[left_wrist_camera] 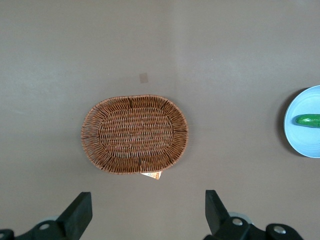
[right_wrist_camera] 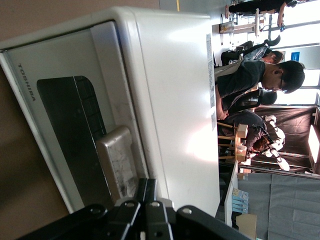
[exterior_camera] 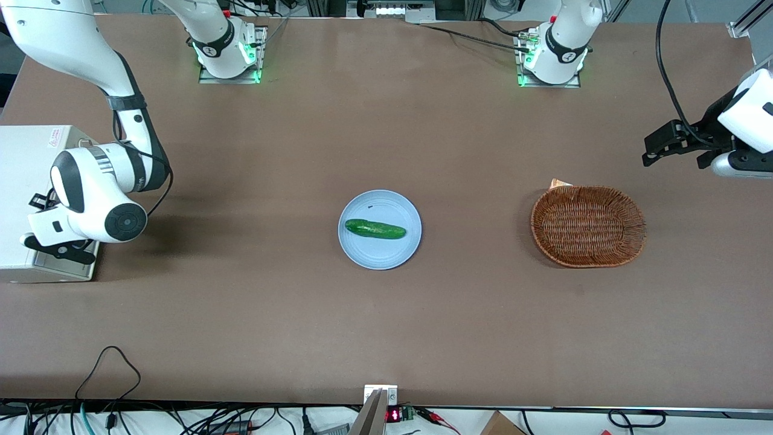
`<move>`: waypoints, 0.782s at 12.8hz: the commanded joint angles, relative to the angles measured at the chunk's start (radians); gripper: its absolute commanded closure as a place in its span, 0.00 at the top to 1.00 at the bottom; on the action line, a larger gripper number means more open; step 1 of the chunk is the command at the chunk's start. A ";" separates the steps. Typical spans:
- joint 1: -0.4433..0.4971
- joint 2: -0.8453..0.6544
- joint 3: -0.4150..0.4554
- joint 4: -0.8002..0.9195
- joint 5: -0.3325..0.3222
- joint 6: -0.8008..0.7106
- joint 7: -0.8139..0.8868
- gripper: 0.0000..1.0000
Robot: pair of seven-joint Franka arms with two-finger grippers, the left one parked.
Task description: Open oven door with right arm only
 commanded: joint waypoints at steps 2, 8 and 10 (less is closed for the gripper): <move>-0.005 0.009 0.004 -0.008 -0.011 0.025 0.028 0.01; 0.006 0.038 0.014 -0.006 -0.001 0.033 0.081 0.01; 0.036 0.044 0.014 -0.003 0.013 0.030 0.104 0.01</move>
